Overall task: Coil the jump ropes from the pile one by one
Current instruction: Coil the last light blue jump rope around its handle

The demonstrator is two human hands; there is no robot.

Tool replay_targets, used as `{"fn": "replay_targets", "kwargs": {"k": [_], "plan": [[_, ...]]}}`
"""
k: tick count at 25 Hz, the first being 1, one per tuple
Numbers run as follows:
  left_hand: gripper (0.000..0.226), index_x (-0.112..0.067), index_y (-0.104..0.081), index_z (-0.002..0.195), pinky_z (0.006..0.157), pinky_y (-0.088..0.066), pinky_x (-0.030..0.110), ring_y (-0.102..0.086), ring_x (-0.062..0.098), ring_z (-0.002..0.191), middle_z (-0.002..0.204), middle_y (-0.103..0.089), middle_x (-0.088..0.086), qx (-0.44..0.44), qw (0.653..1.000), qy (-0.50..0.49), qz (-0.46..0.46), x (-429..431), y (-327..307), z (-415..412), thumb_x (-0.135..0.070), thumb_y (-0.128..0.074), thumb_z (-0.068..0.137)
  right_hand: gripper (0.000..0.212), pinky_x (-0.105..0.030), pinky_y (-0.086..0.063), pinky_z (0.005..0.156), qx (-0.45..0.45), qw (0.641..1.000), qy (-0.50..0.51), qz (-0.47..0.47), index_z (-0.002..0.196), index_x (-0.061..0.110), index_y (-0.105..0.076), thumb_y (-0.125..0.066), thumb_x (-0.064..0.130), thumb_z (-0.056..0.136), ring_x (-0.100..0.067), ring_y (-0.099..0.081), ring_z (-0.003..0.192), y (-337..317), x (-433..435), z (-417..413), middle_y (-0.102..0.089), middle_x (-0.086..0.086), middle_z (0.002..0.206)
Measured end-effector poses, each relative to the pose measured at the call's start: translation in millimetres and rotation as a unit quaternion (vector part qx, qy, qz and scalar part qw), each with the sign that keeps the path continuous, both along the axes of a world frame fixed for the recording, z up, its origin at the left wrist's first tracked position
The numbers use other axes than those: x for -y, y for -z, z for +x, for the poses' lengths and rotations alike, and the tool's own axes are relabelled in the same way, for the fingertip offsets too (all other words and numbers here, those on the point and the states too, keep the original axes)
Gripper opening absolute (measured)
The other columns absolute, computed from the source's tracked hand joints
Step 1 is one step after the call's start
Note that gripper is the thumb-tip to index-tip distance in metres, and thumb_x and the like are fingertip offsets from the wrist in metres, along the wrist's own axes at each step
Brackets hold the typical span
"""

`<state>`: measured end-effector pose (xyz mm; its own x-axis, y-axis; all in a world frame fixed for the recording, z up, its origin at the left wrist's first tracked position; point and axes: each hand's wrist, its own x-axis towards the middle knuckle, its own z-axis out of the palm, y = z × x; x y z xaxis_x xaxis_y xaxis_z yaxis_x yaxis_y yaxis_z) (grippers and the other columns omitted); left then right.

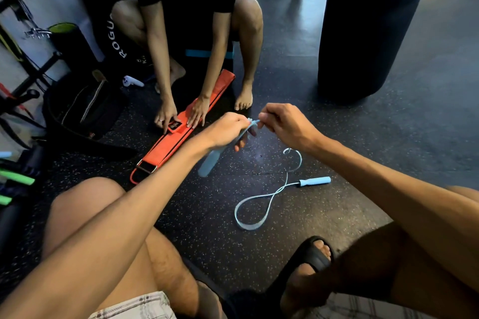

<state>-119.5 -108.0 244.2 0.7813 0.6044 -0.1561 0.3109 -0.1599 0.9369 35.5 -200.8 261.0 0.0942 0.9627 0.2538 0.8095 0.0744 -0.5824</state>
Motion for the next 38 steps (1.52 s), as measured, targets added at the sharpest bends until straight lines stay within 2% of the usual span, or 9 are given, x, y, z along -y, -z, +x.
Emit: {"fn": "replay_targets", "kwargs": {"k": [7,11,16,18,23,27,31,35,38], "plan": [[0.042,-0.013,-0.049,0.069,0.044,-0.020,0.026,-0.011,0.010,0.038,0.043,-0.018,-0.007,0.097,0.954,0.098,-0.265,-1.9,-12.4,-8.9,-0.034,-0.036,0.103,0.029,-0.031,-0.047,0.053,-0.128,0.990,0.051,-0.006,0.083,0.009,-0.055,-0.058,0.034,0.096,-0.012,-0.051,0.056,0.6,-3.3,2.4,-0.055,0.001,0.063],[0.039,-0.013,-0.048,0.075,0.044,-0.027,0.020,-0.018,0.006,0.038,0.044,-0.024,-0.009,0.252,0.879,0.058,-0.400,-6.2,-17.4,-9.1,-0.033,-0.030,0.104,0.024,-0.054,-0.060,0.060,-0.312,0.944,0.056,-0.093,0.090,0.006,-0.045,-0.047,0.026,0.102,-0.025,-0.056,0.054,4.0,-0.9,-1.2,-0.051,-0.013,0.063],[0.035,-0.011,-0.049,0.085,0.063,-0.039,0.025,-0.035,0.010,0.048,0.055,-0.036,-0.004,0.419,0.784,-0.121,-0.442,-26.7,-23.1,-14.4,-0.029,-0.027,0.106,0.019,-0.059,-0.058,0.074,-0.294,0.918,0.019,-0.266,0.111,0.001,-0.040,-0.046,0.017,0.103,-0.047,-0.069,0.077,16.5,15.3,-5.0,-0.066,-0.032,0.083],[0.035,-0.009,-0.049,0.086,0.070,-0.043,0.030,-0.048,0.013,0.052,0.061,-0.046,0.000,0.438,0.770,-0.189,-0.423,-36.3,-18.4,-14.1,-0.026,-0.027,0.106,0.019,-0.059,-0.058,0.076,-0.290,0.908,-0.015,-0.302,0.112,0.002,-0.039,-0.049,0.014,0.101,-0.052,-0.068,0.080,17.3,19.9,-9.6,-0.066,-0.038,0.089],[0.027,-0.004,-0.049,0.090,0.067,-0.057,0.037,-0.067,0.021,0.057,0.061,-0.064,0.006,0.393,0.816,-0.335,-0.258,-42.1,-7.5,-11.7,-0.017,-0.032,0.106,0.014,-0.036,-0.054,0.053,-0.234,0.928,-0.067,-0.282,0.096,0.004,-0.045,-0.056,0.013,0.098,-0.032,-0.066,0.060,20.7,17.4,-13.5,-0.068,-0.031,0.082],[0.021,-0.003,-0.048,0.090,0.062,-0.058,0.032,-0.068,0.020,0.054,0.057,-0.067,0.006,0.288,0.916,-0.278,-0.038,-32.7,0.4,-7.0,-0.010,-0.034,0.104,0.017,-0.029,-0.048,0.052,-0.171,0.961,-0.090,-0.199,0.088,0.002,-0.059,-0.057,0.016,0.098,-0.021,-0.058,0.060,15.2,8.2,-13.1,-0.064,-0.015,0.071],[0.023,-0.006,-0.055,0.084,0.058,-0.053,0.032,-0.063,0.016,0.046,0.059,-0.066,0.007,0.103,0.976,-0.165,0.096,-25.7,6.5,-4.8,-0.009,-0.040,0.101,0.025,-0.031,-0.042,0.052,-0.156,0.976,-0.100,-0.116,0.088,0.001,-0.065,-0.051,0.017,0.101,-0.017,-0.050,0.056,3.4,4.5,-5.8,-0.055,-0.006,0.063],[0.037,-0.002,-0.060,0.083,0.047,-0.046,0.027,-0.052,0.015,0.038,0.054,-0.056,0.013,0.009,1.000,-0.017,0.015,-4.6,2.4,-2.1,-0.016,-0.034,0.105,0.028,-0.025,-0.035,0.052,-0.119,0.991,-0.057,-0.033,0.083,-0.002,-0.065,-0.052,0.016,0.100,-0.009,-0.041,0.052,-5.1,-0.4,3.5,-0.049,-0.002,0.059],[0.052,-0.005,-0.059,0.073,0.043,-0.033,0.024,-0.032,0.016,0.036,0.042,-0.039,0.004,0.013,0.994,0.063,-0.091,2.3,-5.3,-4.5,-0.031,-0.030,0.106,0.028,-0.020,-0.032,0.052,-0.100,0.995,-0.015,-0.002,0.081,0.000,-0.066,-0.057,0.020,0.097,-0.001,-0.038,0.051,-5.4,-1.8,7.3,-0.049,0.006,0.058]]}}
